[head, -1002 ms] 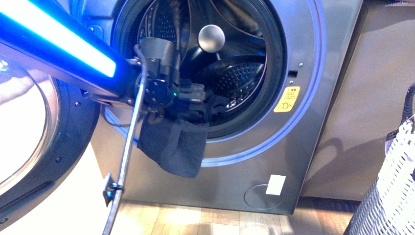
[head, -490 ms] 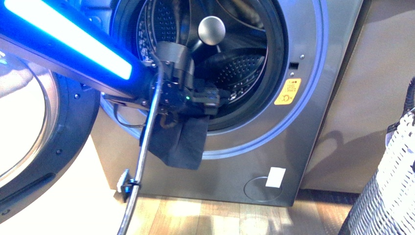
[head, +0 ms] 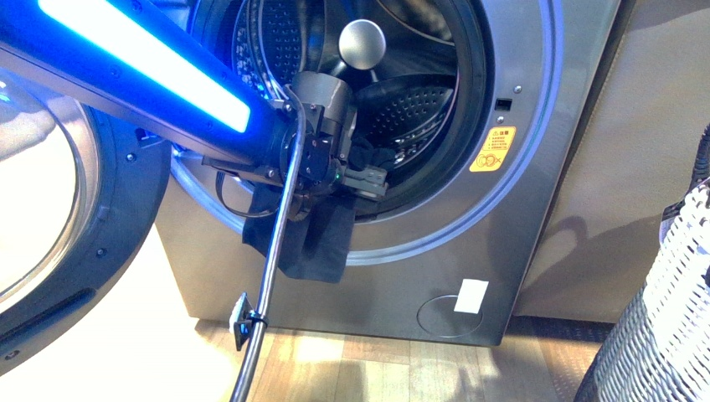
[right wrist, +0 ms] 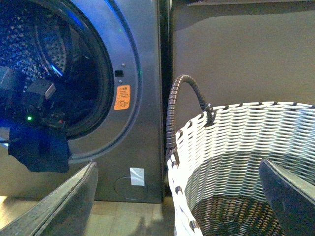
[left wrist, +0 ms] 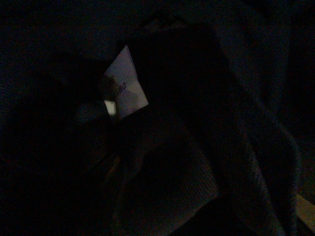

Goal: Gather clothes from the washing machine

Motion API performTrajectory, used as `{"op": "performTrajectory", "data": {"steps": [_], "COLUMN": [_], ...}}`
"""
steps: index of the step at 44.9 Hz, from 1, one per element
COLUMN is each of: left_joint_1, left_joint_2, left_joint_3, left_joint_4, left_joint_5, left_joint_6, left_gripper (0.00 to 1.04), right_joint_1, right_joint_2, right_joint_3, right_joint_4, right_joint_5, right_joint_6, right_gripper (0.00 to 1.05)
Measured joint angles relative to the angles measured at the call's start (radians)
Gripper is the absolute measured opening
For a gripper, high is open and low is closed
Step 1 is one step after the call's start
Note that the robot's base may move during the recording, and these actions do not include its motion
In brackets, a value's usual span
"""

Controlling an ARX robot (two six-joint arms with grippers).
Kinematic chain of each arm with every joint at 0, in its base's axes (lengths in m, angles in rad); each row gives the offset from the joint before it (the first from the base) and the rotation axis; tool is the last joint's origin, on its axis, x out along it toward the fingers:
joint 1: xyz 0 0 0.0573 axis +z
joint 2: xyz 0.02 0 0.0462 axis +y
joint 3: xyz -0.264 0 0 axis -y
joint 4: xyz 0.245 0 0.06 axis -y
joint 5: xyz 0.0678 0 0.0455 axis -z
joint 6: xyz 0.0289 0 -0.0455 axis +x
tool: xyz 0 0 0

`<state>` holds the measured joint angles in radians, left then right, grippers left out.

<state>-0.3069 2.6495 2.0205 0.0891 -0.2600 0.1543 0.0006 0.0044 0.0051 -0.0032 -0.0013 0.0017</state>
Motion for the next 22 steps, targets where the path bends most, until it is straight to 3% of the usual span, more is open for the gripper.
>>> {"op": "performTrajectory", "data": {"steps": [11,16,22], "left_joint_1": [0.024,0.028,0.033], "left_joint_2": [-0.057,-0.097,-0.161], "left_joint_3": [-0.100,-0.176,-0.285], "left_joint_4": [0.064,0.118,0.197], "left_joint_5": [-0.013,-0.008,0.004], "left_joint_6": [0.022,0.021,0.023], "left_gripper": [0.17,0.09,0.07], "right_joint_1": [0.000,0.000,0.000], "right_joint_2": [0.000,0.000,0.000], "right_joint_3": [0.000,0.000,0.000], "right_joint_4": [0.000,0.000,0.000], "right_joint_5": [0.000,0.000,0.000], "right_joint_6": [0.000,0.000,0.000], "right_gripper": [0.97,0.97,0.97]}}
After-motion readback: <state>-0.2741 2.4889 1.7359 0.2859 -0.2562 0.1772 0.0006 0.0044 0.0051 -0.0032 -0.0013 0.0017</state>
